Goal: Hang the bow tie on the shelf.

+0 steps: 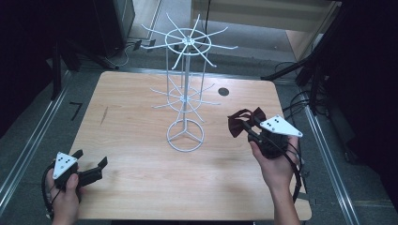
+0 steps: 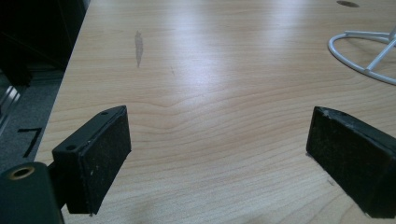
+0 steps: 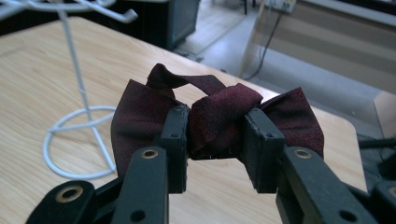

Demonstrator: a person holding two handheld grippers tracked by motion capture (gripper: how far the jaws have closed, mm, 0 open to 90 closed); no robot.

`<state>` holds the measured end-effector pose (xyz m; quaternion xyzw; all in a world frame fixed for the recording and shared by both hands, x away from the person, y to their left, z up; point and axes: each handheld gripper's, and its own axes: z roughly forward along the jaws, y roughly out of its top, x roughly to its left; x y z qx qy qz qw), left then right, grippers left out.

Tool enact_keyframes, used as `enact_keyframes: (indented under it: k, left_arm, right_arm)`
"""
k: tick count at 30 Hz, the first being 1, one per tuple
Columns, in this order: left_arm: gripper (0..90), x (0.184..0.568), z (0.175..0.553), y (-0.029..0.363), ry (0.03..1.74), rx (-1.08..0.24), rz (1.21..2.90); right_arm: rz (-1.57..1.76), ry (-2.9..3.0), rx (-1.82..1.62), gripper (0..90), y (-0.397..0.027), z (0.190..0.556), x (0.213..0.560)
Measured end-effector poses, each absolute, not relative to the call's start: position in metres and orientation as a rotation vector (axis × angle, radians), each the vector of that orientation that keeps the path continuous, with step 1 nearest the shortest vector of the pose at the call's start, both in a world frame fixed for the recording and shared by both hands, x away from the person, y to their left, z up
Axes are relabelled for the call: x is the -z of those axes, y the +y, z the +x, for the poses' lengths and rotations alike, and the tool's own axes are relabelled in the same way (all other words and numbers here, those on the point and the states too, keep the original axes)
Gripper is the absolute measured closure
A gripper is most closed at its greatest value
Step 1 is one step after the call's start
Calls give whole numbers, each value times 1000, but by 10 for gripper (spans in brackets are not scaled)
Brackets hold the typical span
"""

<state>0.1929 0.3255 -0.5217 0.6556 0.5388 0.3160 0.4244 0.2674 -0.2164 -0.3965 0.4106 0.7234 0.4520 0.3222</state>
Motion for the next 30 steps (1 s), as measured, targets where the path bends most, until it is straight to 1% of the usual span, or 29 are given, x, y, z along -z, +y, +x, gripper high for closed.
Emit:
enact_keyframes:
  k: [12, 23, 30]
  left_arm:
    - [72, 522, 193, 326, 1348, -791, 1639]
    - [72, 522, 193, 326, 1349, -790, 1635]
    - [72, 522, 193, 326, 1350, -788, 1635]
  right_arm:
    - [951, 1939, -1249, 657, -190, 254, 388]
    - [857, 2003, -1260, 657, -163, 244, 388]
    - [812, 2018, -1258, 656, -154, 239, 388]
